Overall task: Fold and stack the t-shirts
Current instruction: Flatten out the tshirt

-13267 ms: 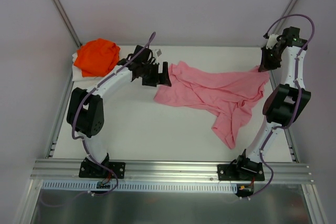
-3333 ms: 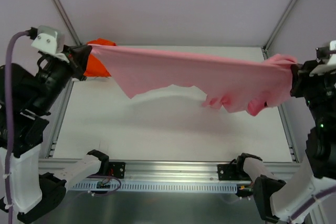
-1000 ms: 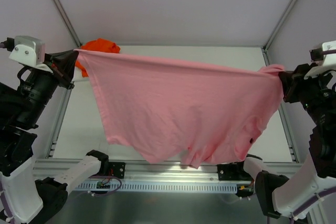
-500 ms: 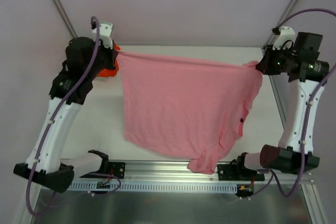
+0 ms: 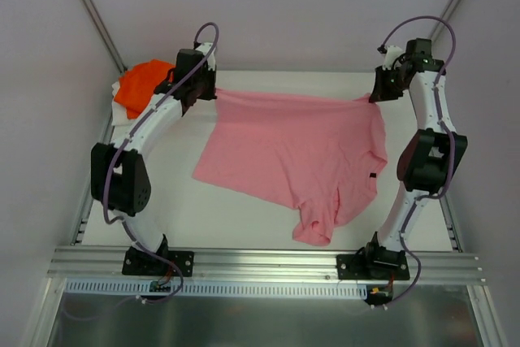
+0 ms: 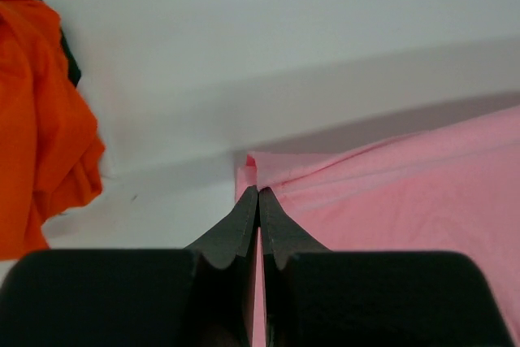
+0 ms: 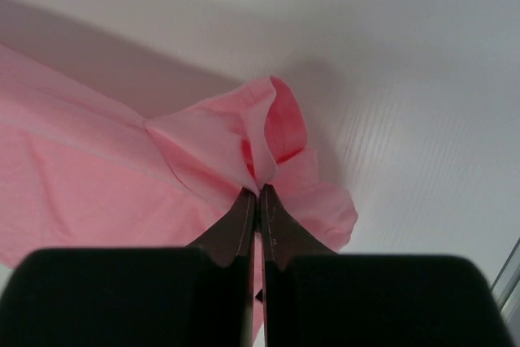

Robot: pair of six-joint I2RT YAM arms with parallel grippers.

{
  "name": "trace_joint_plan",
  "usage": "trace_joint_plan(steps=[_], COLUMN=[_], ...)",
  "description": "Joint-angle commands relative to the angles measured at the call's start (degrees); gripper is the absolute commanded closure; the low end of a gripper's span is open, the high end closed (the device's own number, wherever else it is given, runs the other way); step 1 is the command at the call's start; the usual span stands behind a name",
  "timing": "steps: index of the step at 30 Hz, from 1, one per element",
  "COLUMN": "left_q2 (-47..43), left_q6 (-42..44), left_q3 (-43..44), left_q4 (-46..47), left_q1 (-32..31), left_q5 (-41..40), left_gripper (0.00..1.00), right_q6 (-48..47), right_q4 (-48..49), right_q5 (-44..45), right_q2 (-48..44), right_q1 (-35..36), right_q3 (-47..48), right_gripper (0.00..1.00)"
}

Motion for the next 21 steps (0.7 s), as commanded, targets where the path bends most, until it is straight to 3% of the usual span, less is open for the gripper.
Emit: trace_joint_plan(steps=[1,7,17,18,20,21], left_q2=[7.2,20.9,33.2,33.7,34.8,34.8], left_q6=[-2.6,-3.9,-4.4,-4.0,-3.0,-2.8], left_q3=[5.6,15.6,24.1,25.0,25.6,25.5], left_q4=[6.0,7.6,14.9,16.5,18.2,18.6], left_q1=[0.8,0.8,0.6,0.6,0.6,0.6], left_q5=[2.4,3.4,-3.3,-3.9,-4.3,-4.4], left_gripper=[1.00,1.00,1.00,0.96,0.75,0.41], right_q6=[-2.5,-3.5,-4.3,-4.6,-4.8,-4.6], right_q4=[2.1,4.7,20.6,22.1,24.6,25.2], right_q5=[1.5,3.7,12.3,13.3,16.8,18.8], right_q2=[5.7,16.1,23.3,23.8,25.4,25.9], right_q1=[0.5,1.9,4.0,4.2,4.6,4.7], right_q3=[8.8,14.8,17.1,18.0,20.0,21.6], right_gripper=[1.00,0.99,1.00,0.99,0.81,0.50])
